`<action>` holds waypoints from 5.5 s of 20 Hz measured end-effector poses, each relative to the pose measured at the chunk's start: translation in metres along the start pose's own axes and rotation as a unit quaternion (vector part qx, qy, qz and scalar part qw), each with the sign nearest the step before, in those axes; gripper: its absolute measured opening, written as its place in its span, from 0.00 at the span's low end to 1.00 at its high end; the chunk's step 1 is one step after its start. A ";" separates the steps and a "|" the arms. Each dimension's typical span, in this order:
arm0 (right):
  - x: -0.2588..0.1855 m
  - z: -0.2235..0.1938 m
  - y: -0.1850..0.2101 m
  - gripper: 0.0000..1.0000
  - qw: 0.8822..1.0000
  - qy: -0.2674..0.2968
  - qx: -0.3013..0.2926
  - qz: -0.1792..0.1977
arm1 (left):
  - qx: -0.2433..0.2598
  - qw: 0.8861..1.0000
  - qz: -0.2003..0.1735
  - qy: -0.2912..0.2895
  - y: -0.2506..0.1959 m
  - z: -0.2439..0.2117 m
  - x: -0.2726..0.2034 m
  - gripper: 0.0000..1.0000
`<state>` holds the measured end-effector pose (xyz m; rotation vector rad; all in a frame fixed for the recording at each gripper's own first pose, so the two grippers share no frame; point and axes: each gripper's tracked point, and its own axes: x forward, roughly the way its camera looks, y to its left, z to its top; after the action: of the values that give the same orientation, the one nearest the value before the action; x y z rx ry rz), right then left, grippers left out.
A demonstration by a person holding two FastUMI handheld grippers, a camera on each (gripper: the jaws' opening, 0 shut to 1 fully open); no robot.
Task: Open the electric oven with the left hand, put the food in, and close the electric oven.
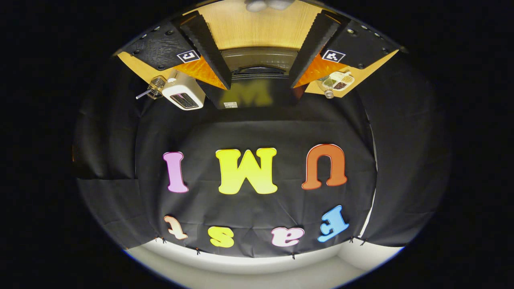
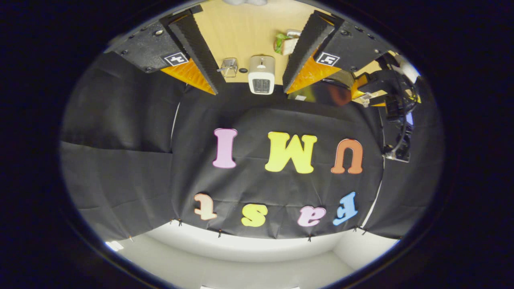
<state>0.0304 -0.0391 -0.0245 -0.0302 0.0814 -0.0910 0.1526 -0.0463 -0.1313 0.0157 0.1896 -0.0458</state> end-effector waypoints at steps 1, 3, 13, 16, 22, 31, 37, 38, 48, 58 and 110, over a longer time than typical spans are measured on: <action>0.000 -0.001 -0.004 0.92 1.000 0.002 -0.002 -0.006 | 0.004 1.000 0.000 0.014 -0.002 -0.010 0.015 0.94; -0.001 -0.005 -0.010 0.92 1.000 0.009 -0.004 -0.016 | 0.006 0.999 -0.002 0.038 -0.003 -0.029 0.045 0.94; -0.009 -0.031 -0.027 0.93 0.997 0.050 -0.011 -0.050 | -0.001 0.992 -0.002 0.123 -0.010 -0.100 0.123 0.98; -0.010 -0.035 -0.028 1.00 0.997 0.055 -0.002 -0.050 | 0.004 0.993 0.000 0.118 -0.008 -0.101 0.117 0.84; -0.020 -0.048 -0.024 0.93 0.997 0.061 -0.006 -0.041 | 0.008 0.994 -0.008 0.112 -0.009 -0.113 0.082 0.97; -0.031 -0.066 -0.012 1.00 0.997 0.080 -0.001 -0.025 | 0.006 0.987 -0.023 0.159 -0.011 -0.174 0.012 0.96; -0.039 -0.078 -0.013 1.00 0.995 0.096 -0.008 -0.030 | 0.009 0.976 -0.027 0.214 -0.014 -0.230 -0.014 0.95; -0.039 -0.079 -0.014 0.93 0.995 0.099 -0.009 -0.032 | 0.012 0.974 -0.028 0.225 -0.016 -0.240 -0.016 0.95; -0.040 -0.101 -0.021 1.00 0.991 0.125 -0.012 -0.042 | 0.000 0.962 -0.029 0.271 -0.016 -0.279 -0.018 0.95; 0.001 -0.191 0.012 1.00 0.984 0.169 0.054 0.031 | 0.001 0.982 -0.052 0.183 0.018 -0.201 -0.083 0.95; 0.160 -0.212 0.320 0.40 0.811 0.120 0.561 0.114 | -0.007 0.997 0.004 0.080 0.161 -0.047 -0.182 0.95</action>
<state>0.2001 0.2595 -0.2590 1.1873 0.2741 0.1106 -0.0268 0.1238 -0.1419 0.0054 0.3508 -0.0347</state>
